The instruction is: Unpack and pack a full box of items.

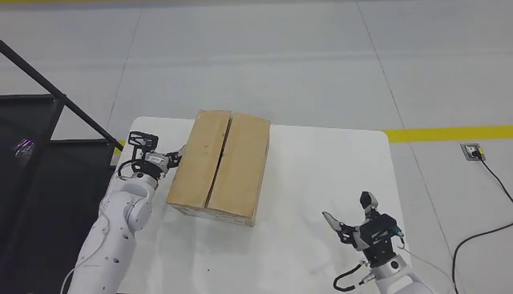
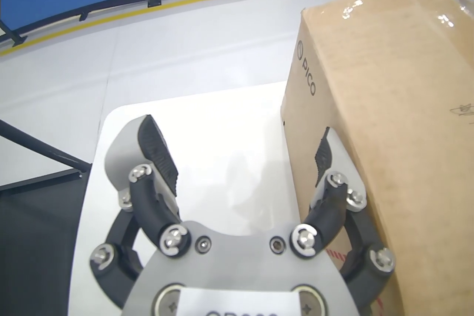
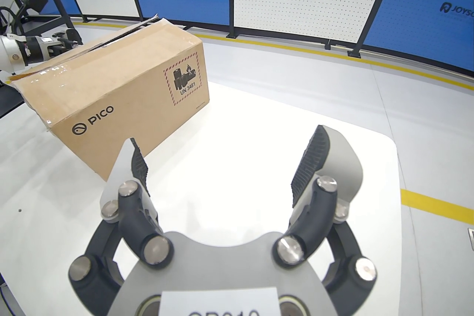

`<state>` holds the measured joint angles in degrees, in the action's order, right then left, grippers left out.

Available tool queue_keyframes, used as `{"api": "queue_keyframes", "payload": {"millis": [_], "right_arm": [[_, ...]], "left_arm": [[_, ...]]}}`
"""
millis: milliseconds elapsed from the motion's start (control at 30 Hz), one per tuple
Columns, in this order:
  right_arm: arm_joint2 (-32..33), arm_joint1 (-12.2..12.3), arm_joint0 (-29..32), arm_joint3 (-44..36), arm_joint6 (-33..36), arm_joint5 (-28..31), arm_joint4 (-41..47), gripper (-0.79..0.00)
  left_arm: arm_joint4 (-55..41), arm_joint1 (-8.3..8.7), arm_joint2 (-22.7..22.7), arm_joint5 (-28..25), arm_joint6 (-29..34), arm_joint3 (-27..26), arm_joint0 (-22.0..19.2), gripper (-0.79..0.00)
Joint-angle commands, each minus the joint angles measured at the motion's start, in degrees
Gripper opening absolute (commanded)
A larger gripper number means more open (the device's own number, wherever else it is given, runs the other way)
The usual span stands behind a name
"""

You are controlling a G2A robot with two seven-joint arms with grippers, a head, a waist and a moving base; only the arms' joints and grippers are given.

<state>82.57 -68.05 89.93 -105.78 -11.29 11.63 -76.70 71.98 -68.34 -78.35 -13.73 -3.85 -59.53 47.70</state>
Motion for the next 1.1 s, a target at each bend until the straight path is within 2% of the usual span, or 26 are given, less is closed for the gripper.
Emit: {"api": "queue_keyframes", "payload": {"millis": [0,167,467,533,667,767,1067], "right_arm": [[-0.2,0.0,-0.5,0.3,0.2,0.1,0.0,0.000],[-0.6,-0.1,-1.1,0.8,0.2,0.4,0.0,0.000],[-1.1,-0.3,-2.0,1.2,0.3,1.2,-0.1,0.000],[-1.3,-0.3,-2.5,1.2,0.6,1.6,-0.3,0.000],[-1.9,-0.3,-3.3,1.2,1.0,2.0,-0.8,0.000],[-2.2,-0.4,-3.7,1.3,1.1,2.2,-0.9,0.000],[-1.5,-0.4,-2.4,0.4,-0.6,2.6,-0.6,0.000]], "left_arm": [[-0.8,-0.03,-0.1,0.2,0.5,-0.5,0.6,0.000],[-1.3,0.31,-1.5,0.6,0.3,-3.1,4.1,0.000],[1.2,2.15,-7.8,-1.1,-1.3,-15.1,17.8,0.000],[1.1,2.35,-8.8,-1.1,-1.2,-17.6,20.2,0.000],[-0.5,2.71,-10.3,-4.8,-0.8,-21.6,23.9,0.000],[-0.5,2.70,-9.9,-5.0,-0.6,-23.2,25.0,0.000],[1.2,2.37,-6.7,-5.4,0.0,-24.6,24.4,0.000]]}}
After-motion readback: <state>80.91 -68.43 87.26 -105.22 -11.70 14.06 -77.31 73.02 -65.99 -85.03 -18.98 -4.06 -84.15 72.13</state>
